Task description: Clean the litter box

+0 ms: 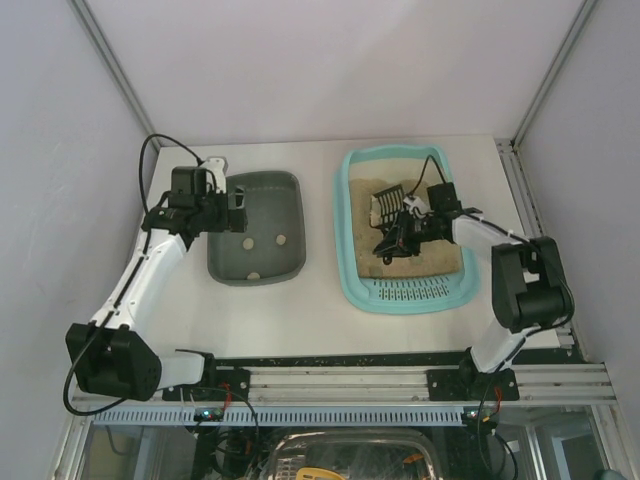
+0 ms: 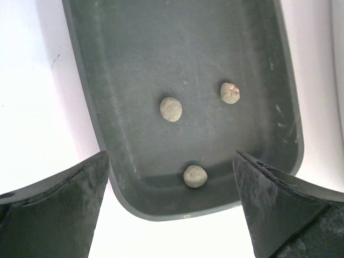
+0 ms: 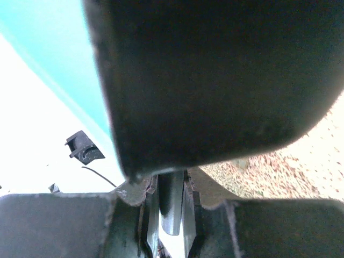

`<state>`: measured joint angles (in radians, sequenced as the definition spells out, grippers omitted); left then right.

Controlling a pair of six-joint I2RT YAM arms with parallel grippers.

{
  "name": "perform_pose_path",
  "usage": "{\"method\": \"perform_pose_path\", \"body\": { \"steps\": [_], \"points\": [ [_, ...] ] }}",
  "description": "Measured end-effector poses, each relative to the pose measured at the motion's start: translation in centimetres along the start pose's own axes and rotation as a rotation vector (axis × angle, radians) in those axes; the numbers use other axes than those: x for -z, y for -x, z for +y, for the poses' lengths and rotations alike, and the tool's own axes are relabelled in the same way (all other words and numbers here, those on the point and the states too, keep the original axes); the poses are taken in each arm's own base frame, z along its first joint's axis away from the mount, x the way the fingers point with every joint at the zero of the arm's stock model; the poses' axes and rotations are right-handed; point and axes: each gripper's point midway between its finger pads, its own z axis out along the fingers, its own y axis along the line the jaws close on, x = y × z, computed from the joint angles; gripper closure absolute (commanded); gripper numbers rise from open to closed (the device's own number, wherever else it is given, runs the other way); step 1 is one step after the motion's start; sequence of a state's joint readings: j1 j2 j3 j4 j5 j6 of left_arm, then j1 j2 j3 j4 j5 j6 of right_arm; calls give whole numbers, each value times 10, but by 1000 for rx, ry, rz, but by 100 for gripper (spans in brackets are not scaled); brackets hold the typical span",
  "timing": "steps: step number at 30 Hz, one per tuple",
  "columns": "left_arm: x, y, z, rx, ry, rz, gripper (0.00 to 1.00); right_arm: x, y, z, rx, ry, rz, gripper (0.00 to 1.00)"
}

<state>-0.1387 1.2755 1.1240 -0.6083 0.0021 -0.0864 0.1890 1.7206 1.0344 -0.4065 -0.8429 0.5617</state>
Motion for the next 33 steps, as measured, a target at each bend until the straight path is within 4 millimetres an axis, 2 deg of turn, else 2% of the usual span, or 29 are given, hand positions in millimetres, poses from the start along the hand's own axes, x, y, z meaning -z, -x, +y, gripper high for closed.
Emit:
{"method": "perform_pose_path", "body": {
  "steps": [4,9,11,17,22,25,30,33],
  "points": [
    [11,10,-5,-75,-41,-18,0,21,-2,-7,-15,52,-79,100],
    [25,13,-4,-186,-56,-29,0,30,-16,-15,-33,128,-149,100],
    [28,14,-5,-227,-50,-27,0,31,-26,-7,-7,167,-164,100],
    [49,18,0,-301,-8,-63,0,45,-41,36,224,345,-275,100],
    [71,32,1,-311,20,-168,0,55,-47,48,302,436,-340,100],
    [65,31,-2,-316,15,-178,0,61,-49,52,301,488,-365,100],
    [32,3,-5,-294,-6,-121,0,70,-44,53,309,503,-386,100],
    [16,-3,-8,-249,-17,-132,0,74,-35,53,317,474,-379,100]
  ]
}}
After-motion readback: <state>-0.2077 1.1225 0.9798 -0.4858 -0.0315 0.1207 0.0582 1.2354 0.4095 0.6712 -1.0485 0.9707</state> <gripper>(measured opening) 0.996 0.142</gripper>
